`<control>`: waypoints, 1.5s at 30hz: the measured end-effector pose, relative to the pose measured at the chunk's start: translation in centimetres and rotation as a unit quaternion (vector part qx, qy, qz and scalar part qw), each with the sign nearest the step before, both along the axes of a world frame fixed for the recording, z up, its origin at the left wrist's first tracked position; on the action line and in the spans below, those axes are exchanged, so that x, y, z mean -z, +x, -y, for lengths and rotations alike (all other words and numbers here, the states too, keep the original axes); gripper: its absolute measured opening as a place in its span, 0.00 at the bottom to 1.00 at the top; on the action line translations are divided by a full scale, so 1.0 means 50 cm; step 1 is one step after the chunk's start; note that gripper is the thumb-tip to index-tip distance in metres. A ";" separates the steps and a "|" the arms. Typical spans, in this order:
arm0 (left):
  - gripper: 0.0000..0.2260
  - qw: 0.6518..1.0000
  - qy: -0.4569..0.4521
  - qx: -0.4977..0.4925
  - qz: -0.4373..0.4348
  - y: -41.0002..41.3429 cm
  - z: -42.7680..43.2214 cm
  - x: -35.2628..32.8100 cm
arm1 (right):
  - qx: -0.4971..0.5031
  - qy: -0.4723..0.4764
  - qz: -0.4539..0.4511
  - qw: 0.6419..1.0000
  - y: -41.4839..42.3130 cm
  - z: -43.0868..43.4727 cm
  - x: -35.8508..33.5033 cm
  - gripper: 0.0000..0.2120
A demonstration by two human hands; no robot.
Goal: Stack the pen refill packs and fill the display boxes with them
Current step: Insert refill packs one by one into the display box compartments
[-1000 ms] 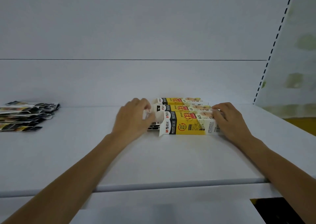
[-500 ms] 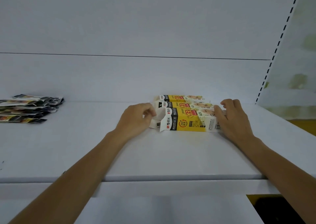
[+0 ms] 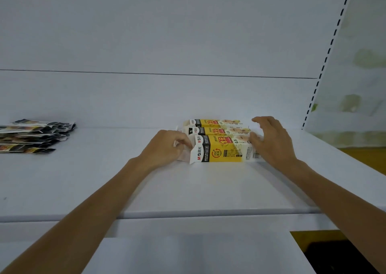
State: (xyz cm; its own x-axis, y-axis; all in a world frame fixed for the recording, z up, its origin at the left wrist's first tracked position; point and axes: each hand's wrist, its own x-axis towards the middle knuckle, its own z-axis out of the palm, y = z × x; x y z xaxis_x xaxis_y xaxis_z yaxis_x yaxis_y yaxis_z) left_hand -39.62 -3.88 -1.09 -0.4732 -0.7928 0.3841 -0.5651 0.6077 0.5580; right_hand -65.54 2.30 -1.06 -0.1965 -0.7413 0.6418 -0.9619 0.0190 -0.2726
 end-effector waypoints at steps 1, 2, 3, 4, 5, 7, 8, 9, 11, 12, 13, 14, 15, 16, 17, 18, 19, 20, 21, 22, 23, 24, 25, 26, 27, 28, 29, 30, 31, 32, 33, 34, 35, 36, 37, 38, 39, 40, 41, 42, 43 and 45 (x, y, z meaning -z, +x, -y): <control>0.13 1.000 -0.012 -0.002 0.001 0.009 0.001 -0.006 | -0.026 0.005 -0.008 1.000 0.008 0.000 -0.019 0.19; 0.11 1.000 -0.024 -0.003 0.012 0.021 0.000 -0.012 | -0.045 -0.002 -0.018 0.999 0.021 0.002 -0.039 0.20; 0.10 0.999 -0.038 -0.008 0.031 0.036 -0.002 -0.017 | -0.059 -0.021 -0.024 0.998 0.040 0.005 -0.061 0.21; 0.09 0.997 -0.054 -0.018 0.051 0.054 -0.005 -0.021 | -0.072 -0.045 -0.024 0.996 0.064 0.010 -0.082 0.21; 0.09 0.995 -0.067 -0.031 0.065 0.074 -0.008 -0.023 | -0.088 -0.069 -0.020 0.994 0.095 0.018 -0.102 0.22; 0.09 0.993 -0.083 -0.050 0.073 0.127 -0.018 -0.028 | -0.128 -0.105 -0.007 0.986 0.176 0.039 -0.141 0.22; 0.09 0.991 -0.090 -0.062 0.072 0.159 -0.023 -0.030 | -0.151 -0.117 -0.004 0.982 0.223 0.049 -0.160 0.23; 0.09 0.990 -0.095 -0.077 0.070 0.197 -0.026 -0.033 | -0.178 -0.126 -0.001 0.976 0.274 0.060 -0.178 0.23; 0.09 0.986 -0.103 -0.115 0.062 0.281 -0.026 -0.041 | -0.230 -0.144 0.000 0.962 0.380 0.082 -0.215 0.23; 0.09 0.983 -0.107 -0.137 0.053 0.326 -0.025 -0.046 | -0.252 -0.156 0.002 0.955 0.435 0.092 -0.232 0.23; 0.09 0.980 -0.111 -0.160 0.040 0.373 -0.023 -0.049 | -0.273 -0.169 0.006 0.947 0.490 0.101 -0.247 0.23; 0.09 0.976 -0.120 -0.182 0.026 0.421 -0.021 -0.052 | -0.294 -0.180 0.013 0.939 0.548 0.110 -0.258 0.23; 0.10 0.971 -0.129 -0.203 0.014 0.469 -0.016 -0.051 | -0.312 -0.187 0.019 0.931 0.603 0.119 -0.264 0.24; 0.10 0.966 -0.134 -0.220 0.007 0.515 -0.012 -0.049 | -0.328 -0.193 0.022 0.925 0.657 0.128 -0.264 0.24; 0.11 0.963 -0.132 -0.235 0.006 0.561 -0.007 -0.046 | -0.340 -0.195 0.021 0.920 0.710 0.139 -0.258 0.24; 0.11 0.960 -0.126 -0.249 0.010 0.607 0.002 -0.041 | -0.349 -0.193 0.017 0.917 0.761 0.151 -0.248 0.24; 0.11 0.958 -0.121 -0.258 0.013 0.652 0.013 -0.035 | -0.356 -0.188 0.013 0.915 0.812 0.165 -0.234 0.24; 0.11 0.958 -0.119 -0.261 0.017 0.696 0.027 -0.029 | -0.361 -0.182 0.009 0.915 0.860 0.181 -0.218 0.24; 0.11 0.958 -0.117 -0.261 0.023 0.736 0.040 -0.023 | -0.362 -0.172 0.002 0.916 0.901 0.196 -0.203 0.24; 0.10 0.959 -0.114 -0.258 0.036 0.776 0.053 -0.017 | -0.360 -0.158 -0.008 0.920 0.940 0.214 -0.187 0.24; 0.10 0.960 -0.111 -0.252 0.057 0.819 0.067 -0.011 | -0.353 -0.140 -0.024 0.925 0.979 0.234 -0.171 0.25; 0.10 0.960 -0.111 -0.244 0.083 0.862 0.081 -0.006 | -0.342 -0.118 -0.044 0.931 1.014 0.254 -0.156 0.25; 0.10 0.960 -0.106 -0.236 0.102 0.902 0.096 -0.002 | -0.332 -0.092 -0.060 0.937 1.044 0.271 -0.143 0.26; 0.10 0.962 -0.099 -0.229 0.112 0.938 0.111 -0.002 | -0.323 -0.067 -0.065 0.942 1.067 0.287 -0.135 0.26; 0.10 0.964 -0.093 -0.220 0.114 0.968 0.128 -0.006 | -0.312 -0.049 -0.058 0.947 1.084 0.299 -0.130 0.26; 0.10 0.967 -0.089 -0.210 0.116 0.990 0.147 -0.013 | -0.301 -0.037 -0.043 0.952 1.095 0.310 -0.129 0.26; 0.10 0.968 -0.088 -0.202 0.116 1.004 0.167 -0.023 | -0.287 -0.033 -0.028 0.957 1.100 0.319 -0.130 0.27; 0.10 0.970 -0.088 -0.194 0.115 1.011 0.186 -0.033 | -0.272 -0.033 -0.017 0.962 1.102 0.326 -0.132 0.27; 0.10 0.972 -0.091 -0.184 0.110 1.012 0.203 -0.041 | -0.256 -0.033 -0.010 0.966 1.100 0.332 -0.135 0.27; 0.10 0.975 -0.095 -0.172 0.104 1.009 0.217 -0.045 | -0.240 -0.034 -0.005 0.970 1.095 0.336 -0.139 0.27; 0.10 0.978 -0.093 -0.158 0.102 1.004 0.230 -0.045 | -0.225 -0.033 -0.001 0.974 1.089 0.340 -0.141 0.27; 0.10 0.981 -0.083 -0.143 0.104 1.001 0.240 -0.040 | -0.210 -0.033 0.004 0.977 1.080 0.342 -0.142 0.27; 0.09 0.984 -0.066 -0.126 0.108 0.998 0.250 -0.032 | -0.194 -0.034 0.009 0.980 1.069 0.345 -0.140 0.26; 0.08 0.987 -0.047 -0.104 0.112 0.995 0.258 -0.023 | -0.176 -0.037 0.018 0.984 1.056 0.348 -0.135 0.25; 0.07 0.990 -0.032 -0.077 0.117 0.990 0.263 -0.015 | -0.158 -0.037 0.030 0.986 1.044 0.352 -0.125 0.24; 0.06 0.991 -0.032 -0.048 0.121 0.983 0.268 -0.009 | -0.143 -0.032 0.045 0.988 1.033 0.354 -0.110 0.23; 0.05 0.991 -0.040 -0.023 0.126 0.975 0.272 -0.004 | -0.129 -0.022 0.060 0.990 1.026 0.357 -0.087 0.22; 0.05 0.990 -0.048 -0.005 0.131 0.966 0.276 0.001 | -0.119 -0.009 0.075 0.990 1.020 0.358 -0.060 0.21; 0.06 0.988 -0.055 0.008 0.141 0.957 0.279 0.002 | -0.109 0.001 0.089 0.990 1.016 0.360 -0.033 0.21; 0.08 0.985 -0.060 0.016 0.160 0.950 0.283 0.004 | -0.101 0.008 0.100 0.990 1.012 0.362 -0.009 0.20; 0.11 0.980 -0.069 0.019 0.183 0.943 0.289 0.005 | -0.095 0.013 0.107 0.990 1.007 0.365 0.009 0.19; 0.13 0.974 -0.088 0.015 0.210 0.935 0.295 0.008 | -0.082 0.010 0.112 0.990 0.993 0.366 0.024 0.18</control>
